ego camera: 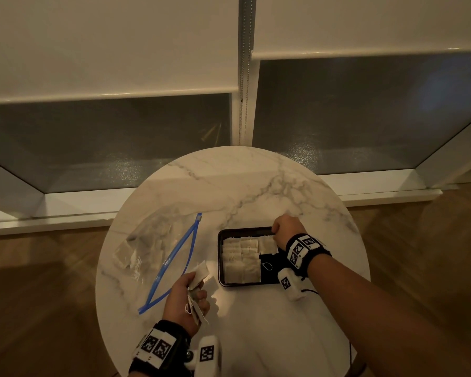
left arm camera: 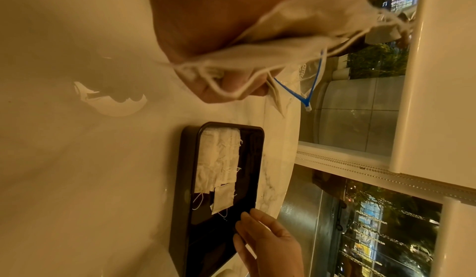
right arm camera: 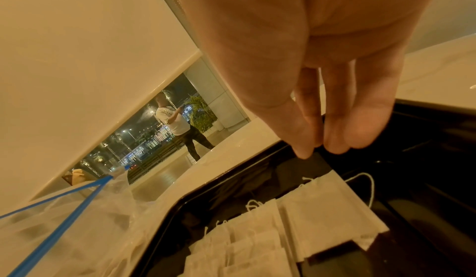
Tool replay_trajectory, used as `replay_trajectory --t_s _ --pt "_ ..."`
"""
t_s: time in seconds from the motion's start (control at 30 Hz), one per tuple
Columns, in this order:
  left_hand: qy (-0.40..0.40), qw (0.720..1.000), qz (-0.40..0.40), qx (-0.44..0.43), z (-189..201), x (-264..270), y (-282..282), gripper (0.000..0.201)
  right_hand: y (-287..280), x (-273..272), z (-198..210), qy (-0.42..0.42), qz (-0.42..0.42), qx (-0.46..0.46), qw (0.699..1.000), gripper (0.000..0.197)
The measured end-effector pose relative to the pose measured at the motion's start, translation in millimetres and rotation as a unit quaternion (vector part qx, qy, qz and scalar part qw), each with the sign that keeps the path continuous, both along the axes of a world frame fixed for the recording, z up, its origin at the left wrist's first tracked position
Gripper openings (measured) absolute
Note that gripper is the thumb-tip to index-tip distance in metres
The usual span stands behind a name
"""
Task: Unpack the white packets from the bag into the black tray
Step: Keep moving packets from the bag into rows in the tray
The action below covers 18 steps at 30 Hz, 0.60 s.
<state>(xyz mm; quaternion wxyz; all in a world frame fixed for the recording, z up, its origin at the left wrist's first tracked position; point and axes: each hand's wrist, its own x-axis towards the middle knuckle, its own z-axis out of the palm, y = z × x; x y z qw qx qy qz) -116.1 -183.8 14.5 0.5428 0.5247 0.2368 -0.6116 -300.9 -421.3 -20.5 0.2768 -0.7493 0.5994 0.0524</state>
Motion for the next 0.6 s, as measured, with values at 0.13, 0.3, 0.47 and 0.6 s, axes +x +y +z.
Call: replay_trajectory --t_s 0.13,0.3,0.47,0.6 --pt "0.004 1.0 0.003 -0.004 0.8 0.4 0.7 0.029 4.7 -1.6 3.3 -0.028 -0.035 0.026 0.999 0.014" --pt "0.012 1.0 0.004 -0.01 5.2 -0.9 -2.6 0.029 18.9 1.4 27.8 -0.156 -0.095 0.027 0.983 0.005" --pt "0.061 0.998 0.001 -0.03 20.7 -5.8 -11.2 0.031 60.1 10.1 65.7 -0.307 -0.062 0.141 0.939 0.009" --pt "0.096 0.994 0.017 -0.045 31.8 -10.4 -18.8 0.02 91.6 15.2 88.1 -0.329 0.025 0.183 0.926 0.014"
